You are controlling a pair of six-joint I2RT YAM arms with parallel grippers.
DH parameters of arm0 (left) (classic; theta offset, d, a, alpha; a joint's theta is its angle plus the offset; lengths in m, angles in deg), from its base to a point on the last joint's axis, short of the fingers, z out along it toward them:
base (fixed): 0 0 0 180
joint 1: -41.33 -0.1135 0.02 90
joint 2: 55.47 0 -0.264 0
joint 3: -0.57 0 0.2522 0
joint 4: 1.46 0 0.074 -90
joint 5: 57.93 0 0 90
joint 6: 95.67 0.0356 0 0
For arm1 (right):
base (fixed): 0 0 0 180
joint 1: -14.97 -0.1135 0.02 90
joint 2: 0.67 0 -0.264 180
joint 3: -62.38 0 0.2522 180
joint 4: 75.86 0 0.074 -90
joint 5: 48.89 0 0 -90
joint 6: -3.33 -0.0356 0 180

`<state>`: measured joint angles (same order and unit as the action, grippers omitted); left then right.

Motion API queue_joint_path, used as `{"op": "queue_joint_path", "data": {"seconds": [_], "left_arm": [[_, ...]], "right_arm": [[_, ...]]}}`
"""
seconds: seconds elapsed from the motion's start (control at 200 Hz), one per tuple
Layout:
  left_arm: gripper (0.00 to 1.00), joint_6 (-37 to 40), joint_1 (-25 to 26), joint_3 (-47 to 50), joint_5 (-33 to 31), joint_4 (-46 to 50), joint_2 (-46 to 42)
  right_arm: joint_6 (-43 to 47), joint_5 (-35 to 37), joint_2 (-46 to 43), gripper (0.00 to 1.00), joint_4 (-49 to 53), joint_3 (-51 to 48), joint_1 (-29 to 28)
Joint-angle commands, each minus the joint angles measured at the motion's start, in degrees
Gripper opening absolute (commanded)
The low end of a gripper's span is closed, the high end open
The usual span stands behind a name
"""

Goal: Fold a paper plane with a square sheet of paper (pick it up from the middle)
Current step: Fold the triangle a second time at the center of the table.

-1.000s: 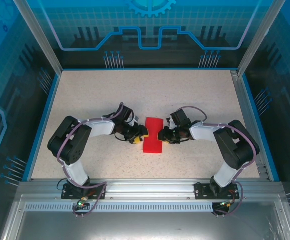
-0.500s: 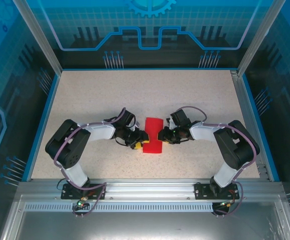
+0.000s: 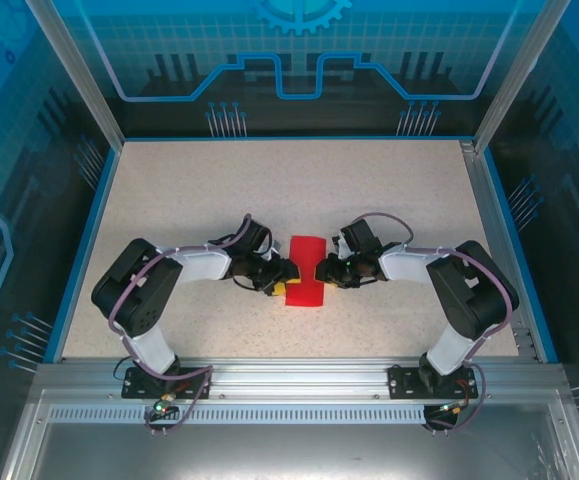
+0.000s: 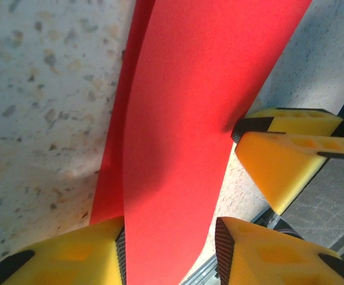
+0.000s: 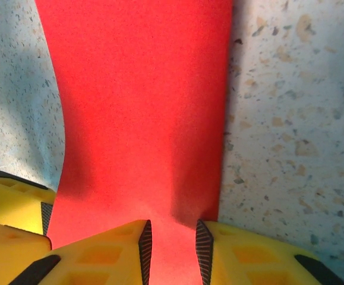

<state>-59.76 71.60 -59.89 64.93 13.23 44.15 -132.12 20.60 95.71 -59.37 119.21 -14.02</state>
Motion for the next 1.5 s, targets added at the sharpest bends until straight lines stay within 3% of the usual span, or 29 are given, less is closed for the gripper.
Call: {"op": "queue_joint_path", "data": {"seconds": [0.0, 0.24, 0.425, 0.52, 0.735, 1.015, 1.165, 1.491], "left_arm": [[0.43, -3.31, -0.18, 0.38, 1.36, -5.78, 2.29], [0.41, -4.87, -2.33, -1.48, 1.85, -9.93, 5.6], [0.26, -3.68, -3.46, -3.33, 2.69, -9.61, 7.28], [0.17, -3.57, -3.54, -3.71, 3.69, -10.18, 7.72], [0.14, -3.37, -3.56, -4.83, 4.32, -9.12, 7.35], [0.15, -3.16, -3.53, -5.2, 4.56, -7.58, 6.21], [0.15, -3.24, -3.48, -5.02, 4.91, -7.43, 5.8], [0.15, -3.23, -3.28, -5.09, 5.46, -7.39, 5.42]], "right_arm": [[0.6, 0.97, 0.43, 0.3, 2.55, -1.72, -0.41], [2.27, 1.02, -1.47, 0.31, 4.39, -0.26, -0.33], [5.03, 2.33, -6.53, 0.35, 5.94, 0.03, -1.04], [7.64, 5.74, -10.22, 0.39, 9.59, 1.12, -2.67], [13.08, 17.85, -15.76, 0.55, 16.24, 4.11, -12.48], [16.79, 36.8, -10.74, 0.67, 20.56, 11.52, -28.27], [15.66, 44.21, -6.78, 0.7, 22.84, 13.81, -32.3], [14.49, 51.73, 1.1, 0.68, 25.89, 18.51, -36.9]]}}
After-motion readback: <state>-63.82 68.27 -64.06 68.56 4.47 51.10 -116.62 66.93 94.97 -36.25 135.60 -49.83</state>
